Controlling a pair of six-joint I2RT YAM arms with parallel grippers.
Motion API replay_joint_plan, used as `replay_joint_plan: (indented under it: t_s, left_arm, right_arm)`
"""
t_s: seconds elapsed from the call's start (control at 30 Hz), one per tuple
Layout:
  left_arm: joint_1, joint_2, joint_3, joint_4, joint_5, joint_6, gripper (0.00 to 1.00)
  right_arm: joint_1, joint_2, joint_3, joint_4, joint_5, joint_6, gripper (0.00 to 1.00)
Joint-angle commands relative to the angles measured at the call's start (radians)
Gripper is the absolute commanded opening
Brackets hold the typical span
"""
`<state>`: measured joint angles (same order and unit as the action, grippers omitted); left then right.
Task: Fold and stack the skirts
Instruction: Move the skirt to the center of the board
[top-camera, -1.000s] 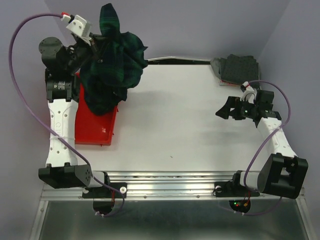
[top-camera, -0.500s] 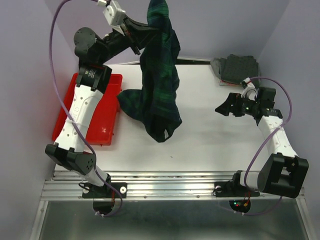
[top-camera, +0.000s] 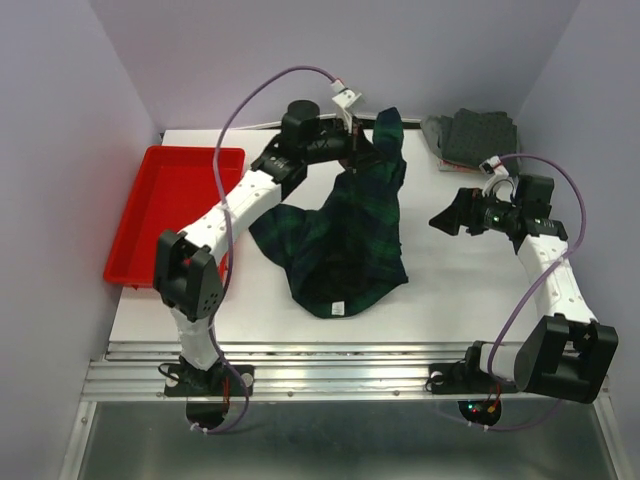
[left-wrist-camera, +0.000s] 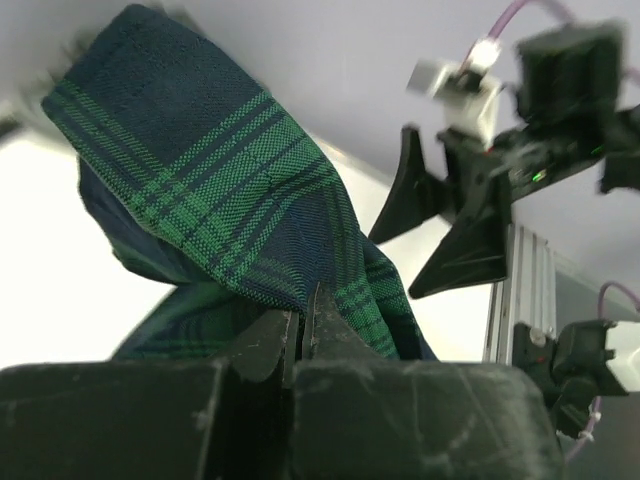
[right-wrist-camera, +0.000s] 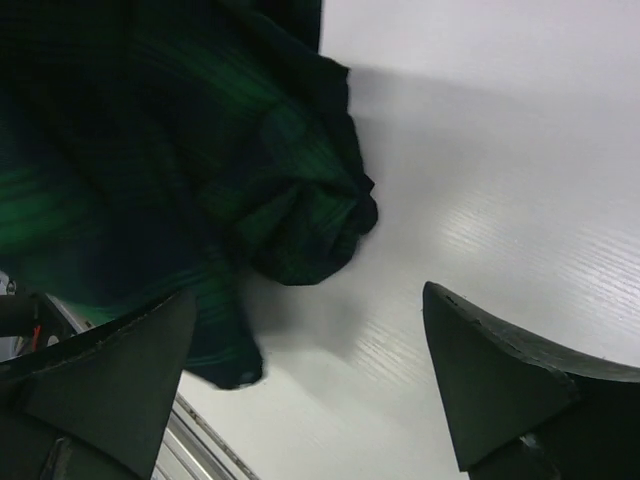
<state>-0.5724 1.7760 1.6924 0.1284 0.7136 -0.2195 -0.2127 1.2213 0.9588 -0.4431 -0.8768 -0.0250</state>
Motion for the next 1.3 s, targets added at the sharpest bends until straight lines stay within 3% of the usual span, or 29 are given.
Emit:
replay_joint_plan:
  t_s: [0.0,0.17,0.27,0.3,0.33,0.4,0.47,0.7,0.8,0.9,1.0,1.17,1.2,1.27]
  left_arm:
    - [-0.047,0.065,0.123,-0.026,-0.048,0.069,0.00]
    - [-0.052,0.296,0.330,-0.101,-0.075,0.109,0.01]
    - [-0.049,0.431,0.546,-0.232,-0.085,0.172,0.36]
    - [-0.047,0.456,0.573,-0.254,-0.092,0.192,0.55]
    - [-0.046,0.454,0.587,-0.275,-0.120,0.209,0.65]
    - [-0.038,0.435,0.605,-0.355,-0.138,0.272,0.77]
    - [-0.015,0.364,0.586,-0.415,-0.166,0.302,0.78]
    - [0.080,-0.100,0.060,-0.495,-0.249,0.390,0.79]
    - [0.068,-0.283,-0.231,-0.548,-0.273,0.451,0.79]
    - [0.028,-0.406,-0.400,-0.610,-0.331,0.506,0.79]
    - [0.002,-0.498,-0.553,-0.630,-0.344,0.509,0.79]
    - [-0.070,-0.613,-0.709,-0.602,-0.451,0.526,0.80]
    - [-0.075,-0.616,-0.712,-0.610,-0.453,0.528,0.93]
    - [-0.086,-0.607,-0.711,-0.607,-0.471,0.528,0.99]
  right_arm:
    - [0.003,-0.029,0.040,-0.052,0.025,-0.027,0.98]
    - [0.003,-0.045,0.032,-0.114,0.035,-0.076,0.95]
    - [0.003,-0.039,0.034,-0.159,0.100,-0.128,0.90]
    - [0.003,-0.023,0.041,-0.180,0.108,-0.162,0.89]
    - [0.003,-0.017,0.050,-0.199,0.111,-0.176,0.88]
    - [0.013,-0.008,0.063,-0.233,0.133,-0.197,0.87]
    - [0.045,-0.009,0.057,-0.236,0.165,-0.216,0.86]
    - [0.272,-0.016,-0.028,-0.152,0.376,-0.198,0.87]
    - [0.341,0.020,-0.034,-0.125,0.433,-0.196,0.91]
    - [0.432,0.067,-0.045,-0.086,0.545,-0.202,0.93]
    - [0.504,0.116,-0.057,-0.039,0.651,-0.193,0.94]
    - [0.547,0.173,-0.055,0.043,0.766,-0.162,0.86]
    - [0.558,0.181,-0.048,0.047,0.772,-0.158,0.84]
    - [0.567,0.191,-0.048,0.064,0.785,-0.150,0.79]
